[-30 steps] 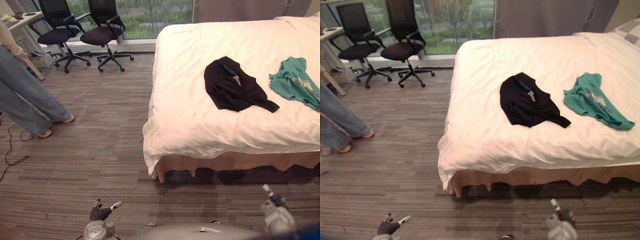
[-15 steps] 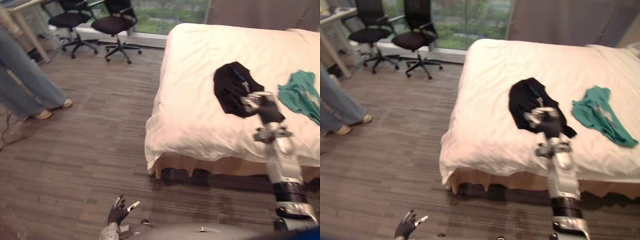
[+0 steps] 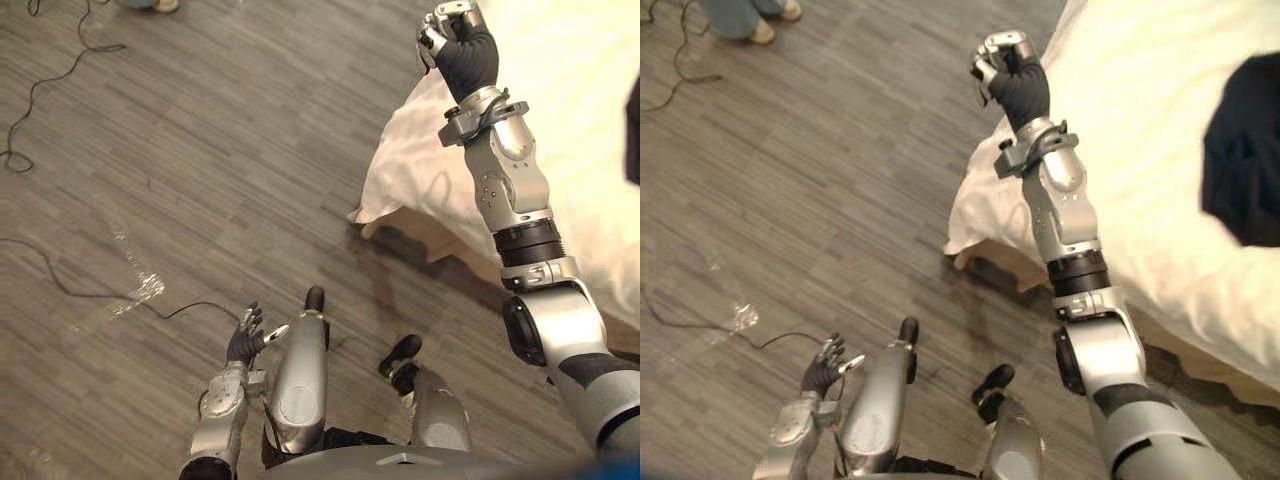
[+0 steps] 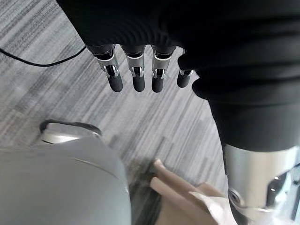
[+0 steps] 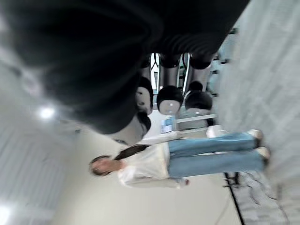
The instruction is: Tidy the bed and pick cloth on bed and put in laundry
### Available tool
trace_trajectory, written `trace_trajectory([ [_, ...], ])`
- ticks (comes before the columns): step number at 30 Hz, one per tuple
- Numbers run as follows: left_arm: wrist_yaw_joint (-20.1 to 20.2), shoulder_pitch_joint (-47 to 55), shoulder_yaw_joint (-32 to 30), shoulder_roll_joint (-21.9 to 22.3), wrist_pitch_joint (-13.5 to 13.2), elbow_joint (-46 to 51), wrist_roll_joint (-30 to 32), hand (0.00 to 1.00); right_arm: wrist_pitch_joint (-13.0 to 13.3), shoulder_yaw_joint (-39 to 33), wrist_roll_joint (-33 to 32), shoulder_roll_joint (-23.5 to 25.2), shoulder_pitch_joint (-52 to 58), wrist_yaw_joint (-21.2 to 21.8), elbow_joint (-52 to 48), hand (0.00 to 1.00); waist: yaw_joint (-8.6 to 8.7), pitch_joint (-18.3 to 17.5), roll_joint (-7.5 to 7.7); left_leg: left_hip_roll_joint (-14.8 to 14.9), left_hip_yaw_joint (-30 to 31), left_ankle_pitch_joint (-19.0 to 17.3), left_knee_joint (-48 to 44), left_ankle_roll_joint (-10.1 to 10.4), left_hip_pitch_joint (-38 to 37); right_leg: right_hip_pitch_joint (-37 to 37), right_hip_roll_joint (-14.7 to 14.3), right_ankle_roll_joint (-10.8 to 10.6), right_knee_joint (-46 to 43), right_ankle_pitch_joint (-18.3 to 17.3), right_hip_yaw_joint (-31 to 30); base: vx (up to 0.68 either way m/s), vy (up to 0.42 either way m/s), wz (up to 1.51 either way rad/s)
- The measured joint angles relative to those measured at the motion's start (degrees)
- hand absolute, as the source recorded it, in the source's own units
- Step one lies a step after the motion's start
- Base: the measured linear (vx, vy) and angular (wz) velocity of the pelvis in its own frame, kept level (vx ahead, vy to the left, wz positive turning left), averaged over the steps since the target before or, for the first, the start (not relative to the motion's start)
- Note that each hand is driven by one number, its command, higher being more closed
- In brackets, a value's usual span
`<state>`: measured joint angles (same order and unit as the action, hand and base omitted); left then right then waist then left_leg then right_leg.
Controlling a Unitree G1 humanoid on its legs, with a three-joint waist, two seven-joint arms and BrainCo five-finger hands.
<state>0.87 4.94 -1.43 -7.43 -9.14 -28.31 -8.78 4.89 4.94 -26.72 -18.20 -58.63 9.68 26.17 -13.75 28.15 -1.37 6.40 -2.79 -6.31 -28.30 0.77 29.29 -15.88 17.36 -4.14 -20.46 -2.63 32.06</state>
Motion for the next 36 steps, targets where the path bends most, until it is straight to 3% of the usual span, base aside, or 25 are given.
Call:
trace_trajectory([
  [4, -0.1, -4.2, 1.4, -0.1, -0.2, -0.1, -4.1, 0.0, -2.2, 0.0, 1.7, -3.1, -0.2, -2.1, 2.4, 1.0, -1.46, 1.5, -2.71, -0.5, -0.2, 0.0, -3.2, -0.2, 6.6, -8.5, 2.8, 1.1, -7.8, -2.4, -1.5, -0.12, 0.029, -0.02],
  [9, -1.2, -6.0, 1.3, 0.7, -0.2, 0.7, -6.5, 0.0, -4.1, -3.6, 0.9, -3.4, -0.2, -3.9, 2.3, 1.0, -1.31, 2.0, -4.11, 0.6, -1.1, 0.2, -6.4, -0.1, 14.4, -18.7, 3.7, 2.3, -13.7, -3.8, -4.3, -0.09, -0.035, -0.19],
  [11, -1.3, -6.7, 0.4, 2.5, -0.1, 4.4, -7.3, 0.0, -5.7, -5.5, -0.8, -3.8, 0.2, -3.3, 2.3, 1.0, -0.59, 2.5, -5.13, 1.2, -1.0, -0.3, -8.9, -0.3, 18.3, -22.9, 4.0, 2.7, -16.7, -4.9, -4.9, -0.07, -0.048, -0.14],
  [13, -1.2, -7.9, -0.8, 4.6, 0.2, 6.2, -8.1, 0.0, -6.7, -5.4, -1.2, -4.0, 2.4, -1.9, 2.3, 1.0, 0.19, 2.6, -5.15, 1.3, -1.0, -1.0, -11.2, -0.2, 21.0, -26.4, 4.8, 2.3, -20.1, -6.5, -6.0, -0.02, -0.042, -0.09],
  [15, -1.4, -11.4, -3.3, 6.9, 2.9, 6.3, -7.8, 0.0, -8.3, -3.6, -1.0, -1.7, 6.8, 0.8, 3.7, 1.0, 1.34, 2.6, -5.02, 2.7, -1.0, -2.0, -15.1, 0.0, 23.5, -29.0, 4.6, 2.9, -23.7, -7.8, -6.9, 0.0, -0.046, -0.17],
  [19, -4.0, -20.7, -9.1, 9.7, 5.7, 4.3, -7.2, 0.0, -8.3, 1.4, -0.5, 3.9, 11.8, 4.4, 8.4, 1.0, 3.53, 2.7, -4.66, 4.6, -1.2, -3.2, -17.8, 0.6, 25.9, -32.3, 3.6, 3.5, -26.4, -8.8, -8.4, -0.01, -0.046, -0.25],
  [24, -6.4, -26.3, -11.7, 9.0, 8.2, 1.9, -6.4, 0.0, -6.8, 10.7, 1.6, 9.4, 19.8, 13.6, 7.0, 1.0, 7.17, 3.1, -2.28, 7.6, -3.2, -3.6, -17.5, 1.5, 23.4, -31.5, 1.0, 4.1, -25.2, -8.5, -10.1, -0.01, -0.051, -0.31],
  [29, -7.5, -25.6, -11.5, 5.1, 11.5, -2.7, -6.5, 0.0, -1.8, 24.7, 5.4, 12.5, 31.3, 23.9, -6.9, 1.0, 8.86, 1.5, 3.09, 9.2, -4.9, -3.6, -12.1, 2.8, 11.6, -21.2, -1.8, 4.6, -20.3, -8.2, -10.2, 0.02, -0.104, -0.15],
  [32, -7.5, -25.6, -8.1, 0.3, 13.0, -6.9, -7.6, 0.0, -0.5, 30.6, 5.5, 16.7, 31.6, 25.3, -14.0, 1.0, 9.48, -0.3, 5.79, 9.5, -4.6, -2.9, -8.5, 4.3, 6.4, -16.0, -3.3, 4.9, -16.9, -8.0, -9.3, 0.02, -0.093, 0.04],
  [34, -7.5, -25.7, -6.2, -0.9, 13.9, -10.6, -7.6, 0.0, 0.0, 30.6, 3.7, 18.9, 29.9, 25.3, -16.4, 1.0, 9.26, -1.4, 6.63, 9.4, -4.2, -2.3, -7.0, 4.8, 4.0, -13.2, -3.7, 4.9, -15.5, -7.9, -8.7, 0.03, -0.061, 0.13],
  [36, -7.4, -25.9, -5.0, -1.2, 14.3, -12.9, -7.6, 0.0, 0.1, 28.5, 1.5, 19.4, 26.6, 24.4, -16.4, 1.0, 8.96, -1.6, 6.57, 9.2, -3.8, -1.9, -6.9, 4.7, 2.4, -11.2, -3.8, 4.9, -15.2, -7.9, -8.4, 0.02, -0.013, 0.14],
])
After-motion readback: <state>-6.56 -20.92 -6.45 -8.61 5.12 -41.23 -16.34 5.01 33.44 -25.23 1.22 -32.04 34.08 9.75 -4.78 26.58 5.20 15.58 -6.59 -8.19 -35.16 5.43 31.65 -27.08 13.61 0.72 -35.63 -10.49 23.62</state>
